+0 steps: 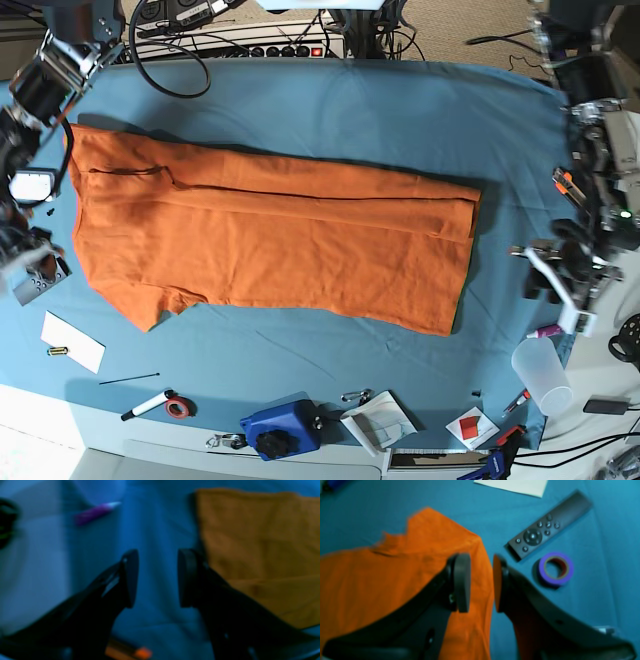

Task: Layout the t-shirt on the table in an organized manner, then fold the t-shirt properly
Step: 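Release the fabric and raise both grippers away from the shirt, then lower the right gripper and grasp the folded shirt's sleeve corner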

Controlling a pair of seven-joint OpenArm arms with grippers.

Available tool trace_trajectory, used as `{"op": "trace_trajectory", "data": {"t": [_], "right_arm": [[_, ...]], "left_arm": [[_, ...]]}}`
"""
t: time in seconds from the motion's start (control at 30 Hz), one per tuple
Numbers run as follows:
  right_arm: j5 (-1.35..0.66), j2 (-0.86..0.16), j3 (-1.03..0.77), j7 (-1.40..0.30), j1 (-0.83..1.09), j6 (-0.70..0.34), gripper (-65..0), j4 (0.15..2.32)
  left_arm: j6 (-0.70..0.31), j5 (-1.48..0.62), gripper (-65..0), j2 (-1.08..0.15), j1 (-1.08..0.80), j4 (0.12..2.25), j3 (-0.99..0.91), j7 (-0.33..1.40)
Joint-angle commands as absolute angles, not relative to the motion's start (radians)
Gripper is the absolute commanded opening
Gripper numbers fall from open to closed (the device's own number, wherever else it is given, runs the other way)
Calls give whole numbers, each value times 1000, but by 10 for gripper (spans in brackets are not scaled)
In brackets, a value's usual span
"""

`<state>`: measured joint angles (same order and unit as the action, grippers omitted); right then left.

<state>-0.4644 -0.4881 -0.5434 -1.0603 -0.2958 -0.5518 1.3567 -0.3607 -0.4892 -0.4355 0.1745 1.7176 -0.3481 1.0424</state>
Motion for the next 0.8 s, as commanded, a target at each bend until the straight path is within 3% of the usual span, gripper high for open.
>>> {"op": "trace_trajectory", "data": {"t": [0.0, 0.13, 0.4, 0.53, 0.77], "right_arm": [[-431, -515, -501, -1005, -327, -519, -489, 1372], [-271, -514, -318, -912, -371, -398, -489, 1341], [-208, -507, -141, -817, -536, -385, -489, 981], [-200, -498, -136, -811, -542, -390, -490, 933], [-170, -476, -136, -831, -498, -397, -650, 933]], "left_arm": [[-364, -498, -385, -467, 194, 1736, -352, 1021], [-364, -501, -385, -511, 194, 1735, -352, 1020], [-364, -525, -385, -495, 193, 1735, -352, 1019], [-364, -546, -385, -496, 194, 1735, -352, 1008], [-364, -566, -385, -496, 194, 1735, -352, 1002]]}}
